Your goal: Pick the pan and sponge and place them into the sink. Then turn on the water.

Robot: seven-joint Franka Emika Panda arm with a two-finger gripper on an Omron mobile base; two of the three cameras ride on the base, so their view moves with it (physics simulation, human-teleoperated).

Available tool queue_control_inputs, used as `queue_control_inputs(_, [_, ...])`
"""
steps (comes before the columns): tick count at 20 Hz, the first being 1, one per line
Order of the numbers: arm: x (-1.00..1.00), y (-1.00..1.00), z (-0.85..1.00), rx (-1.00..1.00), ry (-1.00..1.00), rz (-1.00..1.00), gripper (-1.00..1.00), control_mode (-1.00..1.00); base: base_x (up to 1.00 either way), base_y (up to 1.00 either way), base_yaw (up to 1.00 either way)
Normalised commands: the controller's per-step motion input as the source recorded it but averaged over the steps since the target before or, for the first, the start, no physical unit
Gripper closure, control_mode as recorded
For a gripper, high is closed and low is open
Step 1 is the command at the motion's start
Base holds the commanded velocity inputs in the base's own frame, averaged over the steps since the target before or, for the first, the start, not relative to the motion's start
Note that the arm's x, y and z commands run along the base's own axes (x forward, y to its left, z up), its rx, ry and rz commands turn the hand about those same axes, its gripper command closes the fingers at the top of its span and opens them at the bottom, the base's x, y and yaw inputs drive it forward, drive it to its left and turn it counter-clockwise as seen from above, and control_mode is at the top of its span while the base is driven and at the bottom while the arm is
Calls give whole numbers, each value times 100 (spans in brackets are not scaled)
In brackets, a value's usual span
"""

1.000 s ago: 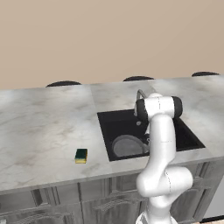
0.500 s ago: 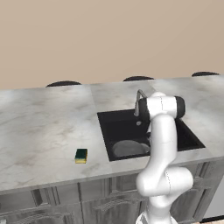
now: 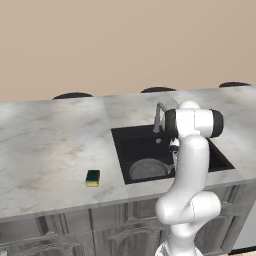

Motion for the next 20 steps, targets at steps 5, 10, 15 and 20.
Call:
queue_control_inputs(5, [2,9,31,0,0,0,-100,-100,0,0,0])
queue_control_inputs(10, [2,9,33,0,0,0,-100,-100,0,0,0])
queue_control_inputs(15, [0,11,42,0,0,0,-100,-100,0,0,0])
queue_control_inputs(20, [-1,10,33,-2,0,11,-100,-100,0,0,0])
